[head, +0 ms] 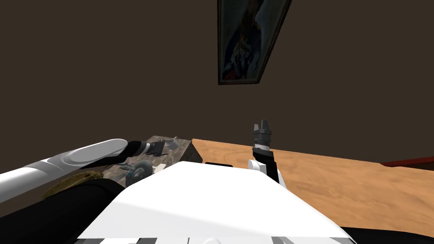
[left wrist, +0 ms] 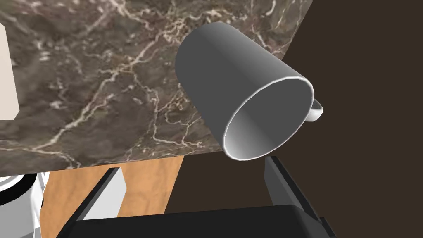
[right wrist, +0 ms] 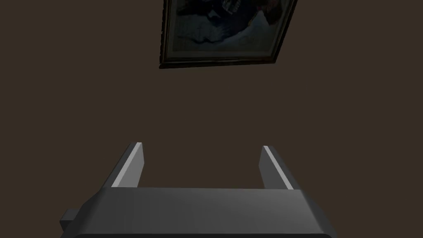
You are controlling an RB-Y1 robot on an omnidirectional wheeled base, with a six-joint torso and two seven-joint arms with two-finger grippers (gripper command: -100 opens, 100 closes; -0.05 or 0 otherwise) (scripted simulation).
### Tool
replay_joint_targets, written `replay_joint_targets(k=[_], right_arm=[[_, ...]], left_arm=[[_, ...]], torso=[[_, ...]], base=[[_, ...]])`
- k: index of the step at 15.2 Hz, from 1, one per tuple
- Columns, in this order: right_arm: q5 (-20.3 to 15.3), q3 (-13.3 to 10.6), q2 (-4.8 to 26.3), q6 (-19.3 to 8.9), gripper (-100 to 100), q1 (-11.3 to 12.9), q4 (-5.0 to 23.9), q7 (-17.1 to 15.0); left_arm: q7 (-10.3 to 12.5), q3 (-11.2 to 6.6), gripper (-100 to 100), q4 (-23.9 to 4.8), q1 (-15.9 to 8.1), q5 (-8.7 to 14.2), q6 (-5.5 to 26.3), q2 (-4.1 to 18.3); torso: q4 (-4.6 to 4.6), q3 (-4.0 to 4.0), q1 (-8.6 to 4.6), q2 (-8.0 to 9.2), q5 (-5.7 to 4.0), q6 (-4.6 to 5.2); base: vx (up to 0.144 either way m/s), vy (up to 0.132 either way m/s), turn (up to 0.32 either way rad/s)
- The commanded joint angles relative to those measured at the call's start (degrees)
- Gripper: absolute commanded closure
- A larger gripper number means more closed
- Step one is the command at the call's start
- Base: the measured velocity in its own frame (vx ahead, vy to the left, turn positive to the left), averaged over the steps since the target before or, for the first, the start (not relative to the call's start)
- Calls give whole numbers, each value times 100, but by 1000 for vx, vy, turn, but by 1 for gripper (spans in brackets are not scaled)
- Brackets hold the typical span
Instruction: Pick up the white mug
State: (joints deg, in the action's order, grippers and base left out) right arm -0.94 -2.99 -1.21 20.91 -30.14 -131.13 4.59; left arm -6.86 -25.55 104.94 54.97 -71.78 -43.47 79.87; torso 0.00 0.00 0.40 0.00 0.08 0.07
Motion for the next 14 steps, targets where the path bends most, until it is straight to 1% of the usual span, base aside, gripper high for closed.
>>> replay_joint_targets(k=[1, 2, 3, 4, 5, 6, 7, 8, 9, 10, 11, 12, 13, 14], right_arm=[[0, 0, 0, 0, 0, 0, 0, 0], [0, 0, 0, 0, 0, 0, 0, 0], [0, 0, 0, 0, 0, 0, 0, 0], [0, 0, 0, 0, 0, 0, 0, 0], [0, 1, 0, 0, 0, -2, 0, 0], [0, 0, 0, 0, 0, -1, 0, 0], [0, 0, 0, 0, 0, -1, 0, 0], [0, 0, 0, 0, 0, 0, 0, 0], [0, 0, 0, 0, 0, -1, 0, 0], [0, 0, 0, 0, 0, 0, 0, 0], [0, 0, 0, 0, 0, -1, 0, 0], [0, 0, 0, 0, 0, -1, 0, 0], [0, 0, 0, 0, 0, 0, 0, 0], [0, 0, 0, 0, 0, -1, 0, 0]], left_arm=[[-11, 31, -100, -92, 35, -286, -54, 243], [-37, -6, -100, -178, 148, -419, -140, 414], [-37, -6, -100, -178, 148, -544, -140, 467], [-37, -6, -100, -178, 148, -544, -140, 467], [-60, -37, -100, -258, 259, -751, -223, 678], [-60, -37, -100, -258, 259, -786, -223, 678], [-82, -62, -100, -334, 365, -971, -301, 875], [-82, -62, -100, -334, 365, -1012, -301, 875], [-102, -84, -100, -405, 466, -1193, -375, 1056], [-102, -84, -100, -405, 466, -1221, -375, 1056], [-119, -101, -100, -469, 559, -1412, -443, 1220], [-135, -115, -100, -527, 644, -1543, -505, 1367], [-135, -115, -100, -527, 644, -1582, -505, 1367], [-148, -126, -100, -577, 719, -1732, -559, 1495]], torso=[[0, 0, 0, 0, 0, 0], [1, 1, 1, 1, 1, -2], [1, 2, -1, 5, 1, 1], [2, 3, -4, 5, 0, -3], [2, 2, -6, 0, -1, -11], [1, 0, -9, -2, -2, -5], [0, -1, -10, -4, -2, -5], [0, -1, -10, -2, -2, -1], [1, 0, -9, -2, -1, -5], [1, 1, -9, 1, -2, -3], [2, 2, -9, 2, -2, -6], [2, 3, -10, 5, -2, -4], [2, 5, -10, 9, -2, 0], [3, 6, -10, 9, -2, -5]], base=[[-87, 39, -352], [-99, 26, -442], [-96, 15, -349], [-62, 11, -75], [-61, 4, -178], [-64, 5, -250], [-77, 3, -354], [-78, 8, -269], [-87, 6, -283], [-88, 3, -256], [-97, -1, -254], [-118, 1, -382], [-104, -2, -308], [-95, -13, -248]])
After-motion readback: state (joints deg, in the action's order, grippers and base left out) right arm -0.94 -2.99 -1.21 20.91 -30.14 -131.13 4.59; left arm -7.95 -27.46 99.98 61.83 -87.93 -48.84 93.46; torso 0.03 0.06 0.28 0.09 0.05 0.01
